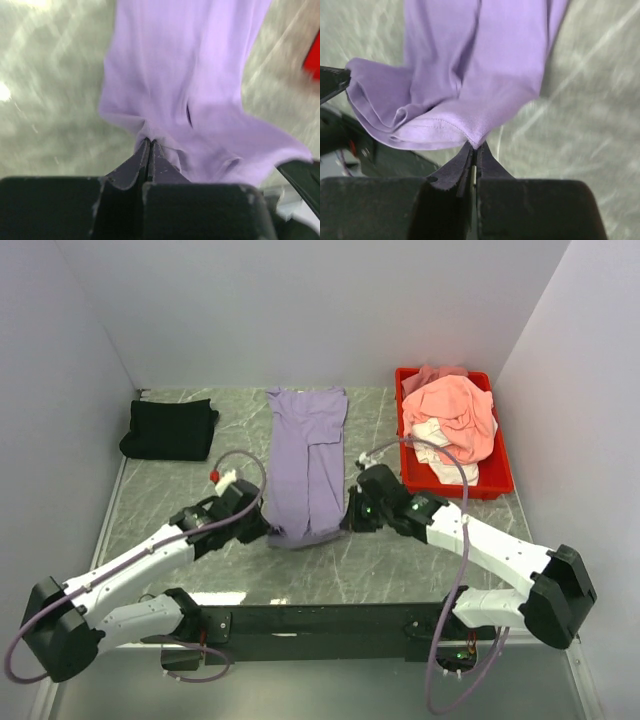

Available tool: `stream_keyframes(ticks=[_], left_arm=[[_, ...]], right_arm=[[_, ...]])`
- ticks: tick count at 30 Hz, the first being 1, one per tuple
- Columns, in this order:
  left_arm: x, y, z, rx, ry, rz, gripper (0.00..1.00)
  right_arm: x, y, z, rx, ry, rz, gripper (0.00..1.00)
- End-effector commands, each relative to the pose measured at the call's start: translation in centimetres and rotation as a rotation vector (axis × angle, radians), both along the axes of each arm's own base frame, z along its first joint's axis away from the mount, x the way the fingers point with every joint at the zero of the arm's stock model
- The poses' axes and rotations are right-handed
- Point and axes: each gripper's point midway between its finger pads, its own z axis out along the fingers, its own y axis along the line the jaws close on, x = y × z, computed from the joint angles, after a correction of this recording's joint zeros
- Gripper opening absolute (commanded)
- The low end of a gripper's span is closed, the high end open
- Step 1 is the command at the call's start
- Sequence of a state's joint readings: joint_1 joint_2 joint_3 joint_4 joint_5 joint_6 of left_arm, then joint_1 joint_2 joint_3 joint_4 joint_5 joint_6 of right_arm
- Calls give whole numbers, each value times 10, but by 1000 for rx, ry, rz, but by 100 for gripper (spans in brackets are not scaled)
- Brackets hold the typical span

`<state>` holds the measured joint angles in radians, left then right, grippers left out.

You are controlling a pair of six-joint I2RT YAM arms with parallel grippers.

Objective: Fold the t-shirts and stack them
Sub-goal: Fold the tshirt

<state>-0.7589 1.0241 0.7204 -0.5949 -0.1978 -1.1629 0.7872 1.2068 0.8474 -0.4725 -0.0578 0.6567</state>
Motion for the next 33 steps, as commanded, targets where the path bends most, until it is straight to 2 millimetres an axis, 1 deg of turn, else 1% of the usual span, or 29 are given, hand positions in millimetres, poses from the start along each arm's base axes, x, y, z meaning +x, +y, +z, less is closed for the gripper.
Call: stream_keyframes(ticks=[1,2,3,4,5,6,7,8,9,11,14,15,16,17,18,19,20,21,22,23,24,26,27,28,29,30,31,33], left_arm=[[47,2,34,0,-138,2,0],[59,9,38,21,-162,17,0],[68,10,42,25,-182,25,1],[80,9,49,31,-205,26,0],[91,14,53,32,-220,41,0],[99,13,51,40,-215,39,0],[111,12,63,33,-251,41,0],[120,16,66,36,-264,56,0],[127,19,66,43,-269,64,0],[147,23,71,47,-281,83,0],[173,23,73,50,-303,70,0],[182,19,71,46,-293,54,0],[187,18,69,50,-289,42,0],[193,19,68,50,-287,36,0],[199,16,61,57,-277,24,0],[205,12,65,54,-293,1,0],[210,11,64,54,-296,-10,0],[216,9,57,58,-284,-20,0],[222,7,61,61,-295,-32,0],[226,7,58,65,-290,-36,0],[233,7,55,71,-278,-32,0],[241,9,51,74,-274,-37,0],[246,7,47,71,-269,-47,0],[250,7,46,78,-275,-56,0],[254,6,44,74,-271,-65,0],[258,2,40,68,-261,-82,0],[259,3,34,77,-242,-86,0],[265,6,24,91,-215,-78,0]], right_arm=[[40,6,30,23,-110,-16,0],[54,5,38,27,-130,-34,0],[61,5,41,25,-142,-38,0],[72,6,53,37,-172,-52,0],[79,5,50,14,-172,-51,0],[89,-1,52,5,-177,-73,0],[95,-3,54,-3,-181,-84,0],[105,-1,57,-6,-188,-82,0],[112,-4,57,-9,-189,-93,0],[126,-2,59,-20,-198,-88,0],[145,-3,59,-40,-195,-98,0],[150,-3,59,-41,-195,-101,0],[157,-4,65,-37,-203,-109,0],[162,-3,59,-47,-196,-105,0],[164,-2,58,-47,-189,-100,0],[169,-1,61,-41,-192,-102,0],[173,-2,55,-50,-178,-100,0],[175,-1,53,-49,-172,-97,0],[179,0,54,-45,-172,-94,0],[183,-2,47,-55,-156,-95,0],[186,-2,45,-58,-151,-95,0],[194,-5,40,-69,-133,-98,0],[197,-6,38,-73,-125,-100,0],[201,-6,39,-73,-127,-102,0],[202,-5,33,-77,-112,-95,0],[204,-7,30,-78,-106,-96,0],[207,-7,31,-75,-108,-95,0],[212,-7,24,-73,-97,-83,0]])
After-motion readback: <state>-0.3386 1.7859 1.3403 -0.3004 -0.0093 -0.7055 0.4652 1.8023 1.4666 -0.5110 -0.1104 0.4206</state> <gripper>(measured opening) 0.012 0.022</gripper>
